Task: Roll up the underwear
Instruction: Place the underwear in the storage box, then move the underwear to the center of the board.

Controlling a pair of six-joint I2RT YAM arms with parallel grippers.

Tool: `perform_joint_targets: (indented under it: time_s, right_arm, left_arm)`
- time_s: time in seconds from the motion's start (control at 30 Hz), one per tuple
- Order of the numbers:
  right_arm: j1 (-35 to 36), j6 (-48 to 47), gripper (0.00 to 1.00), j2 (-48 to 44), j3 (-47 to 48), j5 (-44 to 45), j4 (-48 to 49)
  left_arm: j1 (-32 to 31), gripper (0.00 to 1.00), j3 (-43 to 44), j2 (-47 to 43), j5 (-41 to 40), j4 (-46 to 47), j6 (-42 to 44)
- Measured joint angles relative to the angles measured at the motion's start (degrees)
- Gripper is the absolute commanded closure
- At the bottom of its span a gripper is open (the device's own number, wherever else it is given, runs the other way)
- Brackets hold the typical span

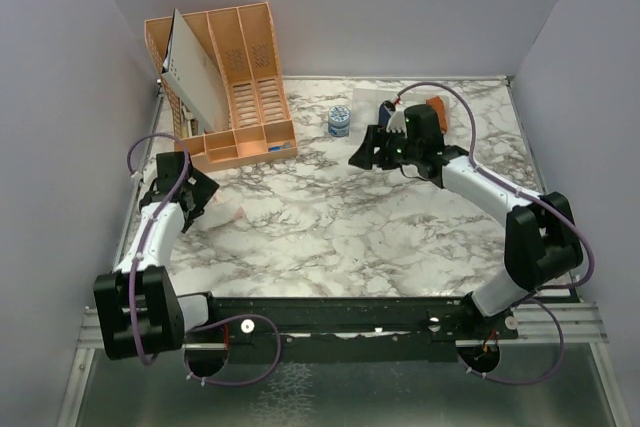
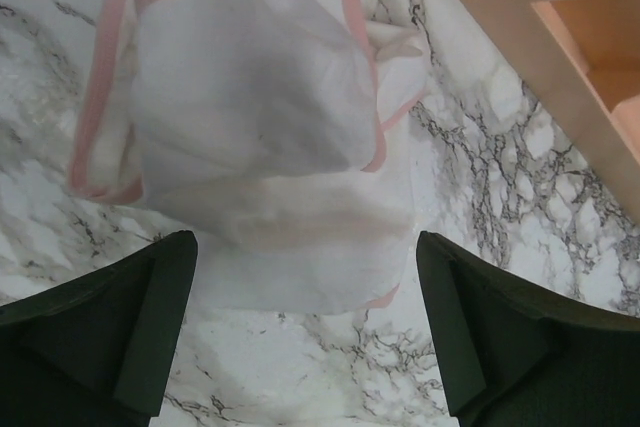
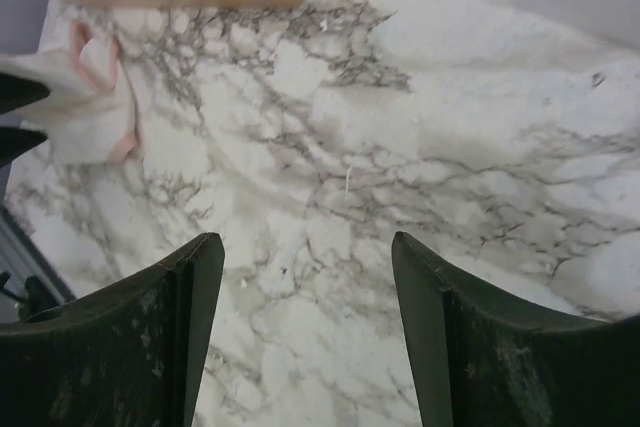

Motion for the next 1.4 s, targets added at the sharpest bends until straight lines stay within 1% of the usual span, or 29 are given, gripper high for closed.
perform_joint_targets:
  time_s: [0.03, 0.07, 0.13, 0.2, 0.27, 0.3, 0.37, 0.43, 0.5, 0.53, 0.57, 0.6, 0.67, 0.7, 0.73, 0.77, 0.83, 0.87, 0.93, 1.03, 1.1, 1.2, 1.27, 1.33, 1.4]
  right_arm:
    - [0.0, 0.2, 0.3, -1.0, -1.3, -1.4, -0.4]
    - [0.1, 0.5, 0.3, -2.1, -2.4, -2.6, -0.7]
    - [0.1, 0.8, 0.31, -4.7, -4.7, -4.8, -0.8]
    - [0.0, 1.0, 0.32, -7.5, -6.9, -6.4, -0.8]
    - [0.1, 1.0, 0.34, -10.1, -9.0, -7.3, -0.7]
    - [0.0, 1.0, 0.34, -11.2, -10.1, -7.5, -0.6]
    - [0.0, 1.0, 0.34, -13.0, -12.1, -7.5, -0.3]
    - [0.0, 1.1, 0.35, -14.5, -14.4, -7.3, 0.1]
    - [0.0, 1.4, 0.35, -15.9, -16.7, -6.5, 0.5]
    - [0.1, 1.6, 0.35, -16.5, -17.7, -5.8, 0.8]
    - [0.1, 2.0, 0.35, -17.1, -18.6, -4.9, 0.9]
    - [0.1, 2.4, 0.35, -17.7, -19.3, -3.7, 0.9]
    - [0.1, 2.9, 0.32, -19.1, -20.1, -0.3, 0.7]
    - [0.1, 3.1, 0.3, -19.9, -20.2, 1.9, 0.3]
    - [0.1, 3.3, 0.29, -20.7, -20.2, 4.5, -0.2]
    - [0.1, 3.6, 0.29, -21.8, -20.2, 7.2, -0.7]
    - [0.1, 4.0, 0.28, -25.1, -21.0, 13.6, -1.2]
    - [0.1, 4.0, 0.28, -25.4, -21.1, 13.9, -1.2]
    - [0.0, 4.0, 0.27, -27.4, -22.5, 15.0, -0.5]
    - [0.0, 4.0, 0.27, -26.8, -23.2, 12.3, 0.0]
    - [0.0, 4.1, 0.29, -24.5, -23.3, 8.8, 0.5]
    - [0.1, 4.4, 0.31, -20.0, -24.3, 2.5, 1.4]
    - [0.4, 4.6, 0.31, -17.8, -26.1, -1.1, 1.6]
    - [1.4, 4.8, 0.31, -16.5, -27.8, -3.7, 1.7]
    - [3.2, 4.9, 0.3, -15.6, -28.7, -5.5, 1.9]
  left_arm:
    - [0.1, 0.11, -0.2, 1.4, 0.5, 0.7, 0.0]
    - [0.1, 0.18, -0.6, 3.0, 1.2, 1.8, 0.2]
    - [0.1, 0.41, -2.4, 5.0, 2.7, 4.4, 0.6]
    - [0.2, 0.68, -4.3, 6.2, 4.8, 6.1, 0.9]
    - [0.3, 0.87, -6.1, 6.7, 7.8, 7.7, 1.4]
    - [0.2, 0.93, -6.8, 6.6, 9.7, 8.6, 1.9]
    - [-0.7, 1.0, -7.2, 6.3, 12.2, 9.5, 3.3]
    - [-4.0, 1.0, -7.1, 5.2, 14.6, 10.7, 4.8]
    - [-10.4, 1.0, -6.8, 3.5, 16.1, 11.3, 5.7]
    - [-14.4, 1.0, -6.4, 2.7, 16.7, 11.6, 5.9]
    - [-20.4, 1.0, -5.7, 1.4, 17.3, 12.2, 5.8]
    - [-24.0, 1.0, -5.0, 0.6, 17.7, 12.7, 5.7]
    - [-33.6, 1.0, -3.6, -1.0, 18.1, 13.9, 5.6]
    - [-36.9, 1.0, -3.1, -1.7, 18.4, 14.3, 5.6]
    - [-39.8, 0.96, -2.7, -2.3, 18.5, 14.7, 5.6]
    - [-42.4, 0.84, -2.7, -3.2, 18.7, 15.0, 5.7]
    - [-46.0, 0.47, -2.9, -5.1, 19.1, 15.0, 5.7]
    - [-48.0, 0.42, -3.1, -6.1, 19.4, 15.0, 5.9]
    - [-51.6, 0.36, -3.8, -8.5, 19.6, 15.1, 6.4]
    - [-54.3, 0.32, -4.7, -11.5, 18.4, 13.0, 5.2]
    - [-54.4, 0.22, -5.6, -14.5, 14.4, 9.9, 3.4]
    - [-54.3, 0.14, -7.8, -19.6, 8.0, 4.7, -0.2]
    - [-54.3, 0.13, -9.6, -23.4, 3.7, 1.5, -2.6]
    - [-54.2, 0.13, -11.0, -25.9, 1.6, 0.2, -4.7]
    - [-54.2, 0.13, -12.5, -26.6, 0.6, -0.2, -6.2]
